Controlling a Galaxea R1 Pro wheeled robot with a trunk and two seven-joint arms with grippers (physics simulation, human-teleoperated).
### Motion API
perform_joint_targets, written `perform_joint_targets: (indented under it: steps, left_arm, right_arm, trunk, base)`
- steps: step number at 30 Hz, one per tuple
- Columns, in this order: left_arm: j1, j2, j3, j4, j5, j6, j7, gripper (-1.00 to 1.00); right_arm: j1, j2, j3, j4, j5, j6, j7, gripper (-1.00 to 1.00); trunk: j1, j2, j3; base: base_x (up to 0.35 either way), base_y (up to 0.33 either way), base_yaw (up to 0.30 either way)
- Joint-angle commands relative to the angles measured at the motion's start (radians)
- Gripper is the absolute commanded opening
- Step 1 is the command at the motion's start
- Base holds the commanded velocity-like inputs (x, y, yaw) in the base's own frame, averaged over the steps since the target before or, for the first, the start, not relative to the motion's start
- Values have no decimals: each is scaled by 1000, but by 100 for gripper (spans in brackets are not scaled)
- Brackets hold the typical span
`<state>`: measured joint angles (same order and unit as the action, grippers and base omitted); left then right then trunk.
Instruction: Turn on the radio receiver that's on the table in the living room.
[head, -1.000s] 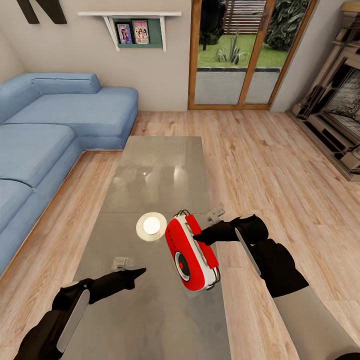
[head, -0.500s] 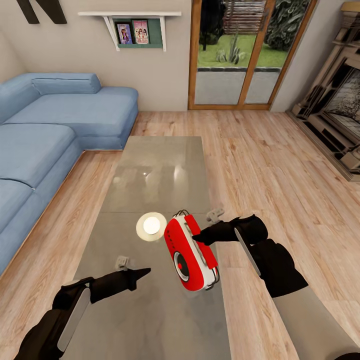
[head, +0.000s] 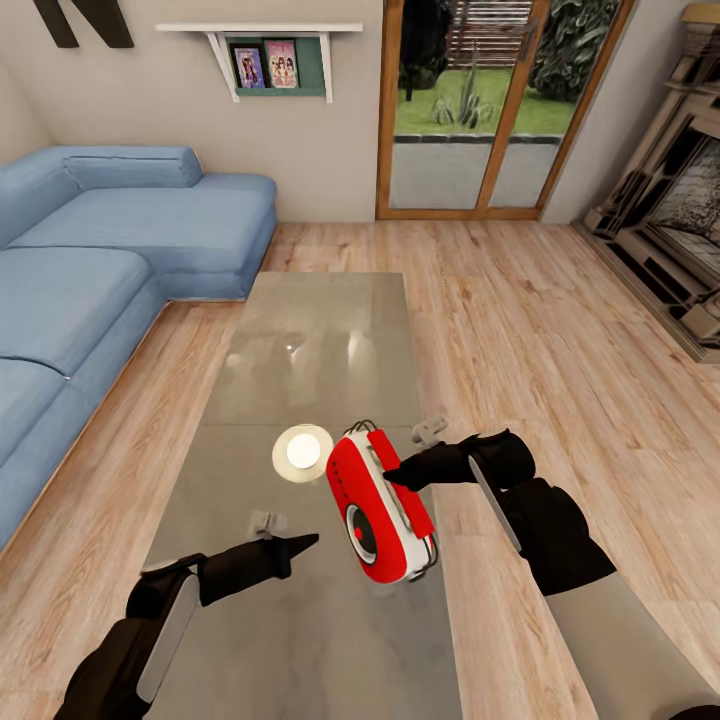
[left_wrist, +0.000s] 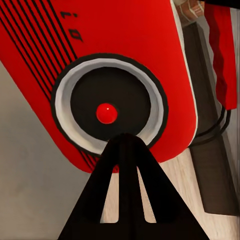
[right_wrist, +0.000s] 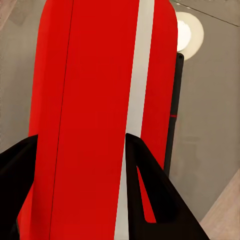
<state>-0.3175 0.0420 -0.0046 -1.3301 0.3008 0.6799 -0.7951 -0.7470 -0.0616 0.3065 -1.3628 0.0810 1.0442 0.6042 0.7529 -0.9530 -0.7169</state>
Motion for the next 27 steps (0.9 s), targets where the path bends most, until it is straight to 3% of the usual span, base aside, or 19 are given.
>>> perform_joint_targets:
  steps: [1, 10, 12, 22, 23, 27]
  left_arm:
    - [0, -1, 0, 0, 0, 0, 0, -100]
    - [0, -2, 0, 1, -1, 0, 1, -100]
    - [0, -1, 0, 6, -3, -4, 1, -100]
    - [0, 0, 0, 22, -3, -14, 11, -100]
    - [-13, -2, 0, 34, 0, -16, 47, -100]
    - [-55, -3, 0, 119, -1, -19, 53, -100]
  right_arm:
    - [0, 0, 0, 0, -12, 3, 0, -100]
    - [1, 1, 4, 1, -15, 3, 4, -100]
    - [2, 0, 32, 1, -14, 3, 20, -100]
    - [7, 0, 37, 1, -15, 3, 23, -100]
    - [8, 0, 37, 1, -15, 3, 23, -100]
    - [8, 0, 37, 1, -15, 3, 23, -100]
  trunk:
    - [0, 0, 0]
    - [0, 0, 0]
    - [0, 0, 0]
    - [0, 0, 0]
    - [0, 0, 0]
    - [0, 0, 0]
  base:
    - [0, 0, 0]
    - [0, 0, 0]
    - [0, 0, 0]
    - [0, 0, 0]
    - [0, 0, 0]
    - [0, 0, 0]
